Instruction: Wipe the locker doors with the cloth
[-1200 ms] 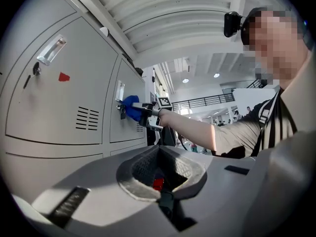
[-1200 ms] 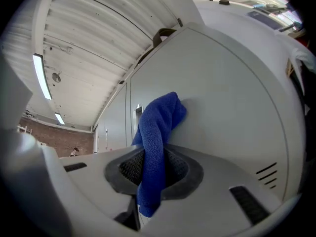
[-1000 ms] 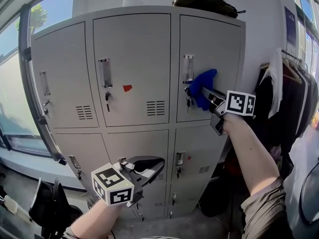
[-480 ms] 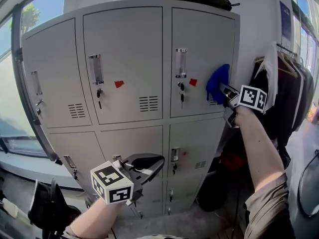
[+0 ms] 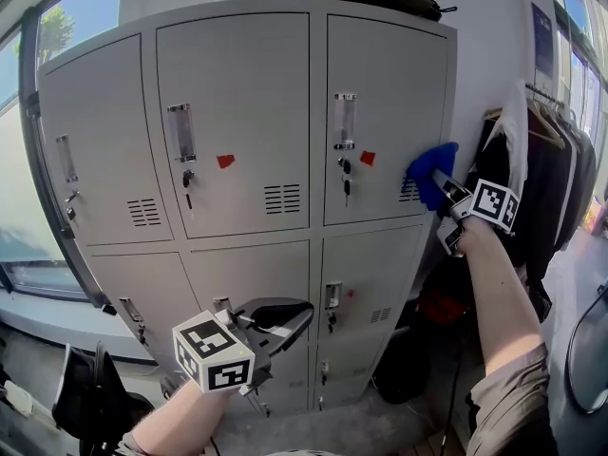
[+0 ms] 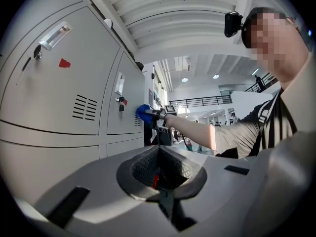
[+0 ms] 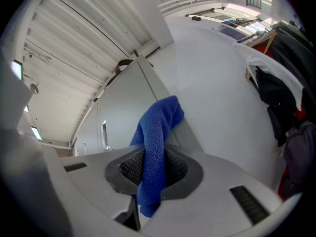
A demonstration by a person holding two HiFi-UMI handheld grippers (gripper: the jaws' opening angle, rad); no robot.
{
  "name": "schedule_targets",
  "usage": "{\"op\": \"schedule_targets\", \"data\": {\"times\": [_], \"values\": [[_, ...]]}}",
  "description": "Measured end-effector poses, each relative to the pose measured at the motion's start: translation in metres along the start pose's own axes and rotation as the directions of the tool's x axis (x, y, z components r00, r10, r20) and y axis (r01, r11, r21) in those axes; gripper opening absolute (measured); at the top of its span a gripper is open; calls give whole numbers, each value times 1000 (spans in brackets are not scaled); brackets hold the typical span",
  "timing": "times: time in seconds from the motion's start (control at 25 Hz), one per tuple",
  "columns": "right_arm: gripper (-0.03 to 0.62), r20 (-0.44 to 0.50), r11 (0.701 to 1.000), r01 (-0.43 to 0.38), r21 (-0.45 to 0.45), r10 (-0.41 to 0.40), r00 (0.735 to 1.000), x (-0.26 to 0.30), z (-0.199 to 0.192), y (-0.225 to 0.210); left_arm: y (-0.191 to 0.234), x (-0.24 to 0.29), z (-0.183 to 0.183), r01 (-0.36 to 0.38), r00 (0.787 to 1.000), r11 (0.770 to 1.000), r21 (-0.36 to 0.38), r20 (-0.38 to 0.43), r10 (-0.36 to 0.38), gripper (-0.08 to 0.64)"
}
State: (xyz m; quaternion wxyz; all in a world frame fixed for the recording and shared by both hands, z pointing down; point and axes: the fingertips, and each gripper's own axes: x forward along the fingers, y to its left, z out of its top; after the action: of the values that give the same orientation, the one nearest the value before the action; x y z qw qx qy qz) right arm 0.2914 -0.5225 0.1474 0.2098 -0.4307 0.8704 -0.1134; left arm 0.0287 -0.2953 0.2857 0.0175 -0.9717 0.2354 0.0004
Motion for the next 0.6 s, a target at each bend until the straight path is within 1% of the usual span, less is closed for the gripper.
{"op": "schedule_targets", "data": {"times": [0.12,0.24,0.32,0.44,0.6], "values": [[57,-22,995,-101,-11,101,995,7,-24,46,0,-5,-2,4,1000,1000,-6,0,-4,8],[57,-76,979,-201,-19,199,977,22,-56,96,1,-12,-3,4,1000,1000,-10,1,-4,8],[57,-124,970,-243,-17,239,963,34,-80,121,2,-17,-2,1,1000,1000,-11,4,-1,8],[57,-172,967,-253,11,251,953,53,-110,136,4,-26,-2,-7,1000,1000,-13,8,8,8],[57,-144,968,-232,99,245,959,69,-124,128,9,-37,-2,-24,1000,1000,-14,10,24,8]]}}
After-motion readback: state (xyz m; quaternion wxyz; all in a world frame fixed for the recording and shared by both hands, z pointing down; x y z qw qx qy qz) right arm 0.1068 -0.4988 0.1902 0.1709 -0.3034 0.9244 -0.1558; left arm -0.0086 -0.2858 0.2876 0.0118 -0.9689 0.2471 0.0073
